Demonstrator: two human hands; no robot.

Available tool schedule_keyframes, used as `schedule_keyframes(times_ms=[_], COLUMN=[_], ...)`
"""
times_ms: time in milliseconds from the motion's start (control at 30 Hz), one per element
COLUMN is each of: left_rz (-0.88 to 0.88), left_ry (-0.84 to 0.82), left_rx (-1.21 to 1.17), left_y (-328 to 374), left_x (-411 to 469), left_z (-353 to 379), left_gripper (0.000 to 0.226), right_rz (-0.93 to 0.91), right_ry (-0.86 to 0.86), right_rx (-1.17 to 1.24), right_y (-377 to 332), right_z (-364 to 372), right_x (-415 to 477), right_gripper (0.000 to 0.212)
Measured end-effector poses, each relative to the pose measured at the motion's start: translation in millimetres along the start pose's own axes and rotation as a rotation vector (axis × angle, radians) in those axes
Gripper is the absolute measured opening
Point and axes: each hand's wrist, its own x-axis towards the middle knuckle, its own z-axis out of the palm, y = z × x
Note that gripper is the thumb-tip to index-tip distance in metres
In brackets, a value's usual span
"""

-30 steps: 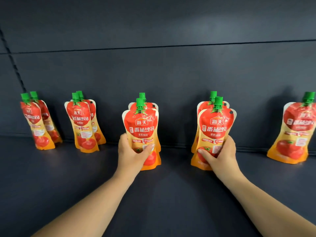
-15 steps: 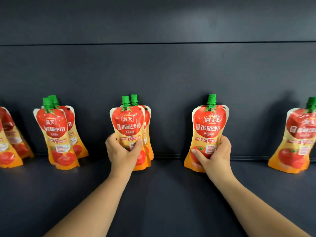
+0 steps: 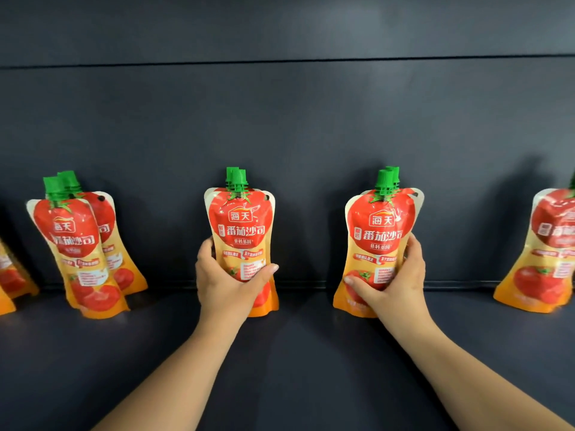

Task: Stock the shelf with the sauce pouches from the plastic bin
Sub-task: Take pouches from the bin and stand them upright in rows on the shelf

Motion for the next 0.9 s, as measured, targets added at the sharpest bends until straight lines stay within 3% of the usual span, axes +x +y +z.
schedule_keyframes(times_ms=[100, 233, 500, 900], left_rz=[0.041, 0.043, 0.034, -0.021], left_ry=[0.025, 0.040, -0.012, -0.005], left_rx=[0.016, 0.000, -0.033, 0.229], left_y=[-2, -7, -4, 0], left_x=[4, 8, 5, -12], left_z=[-1, -5, -11, -18], left_gripper=[0.102, 0.105, 0.108, 0.113], right_rz=[-0.017, -0.005, -0.055, -0.033], right_ry=[-0.012, -0.041, -0.033, -0.099], right_rx=[0.012, 0.067, -0.093, 0.012], right_y=[-1, -3, -3, -4], right_z=[-1, -2, -7, -21], right_x=[0, -1, -2, -5], right_gripper=[0.099, 0.072, 0.089, 0.083])
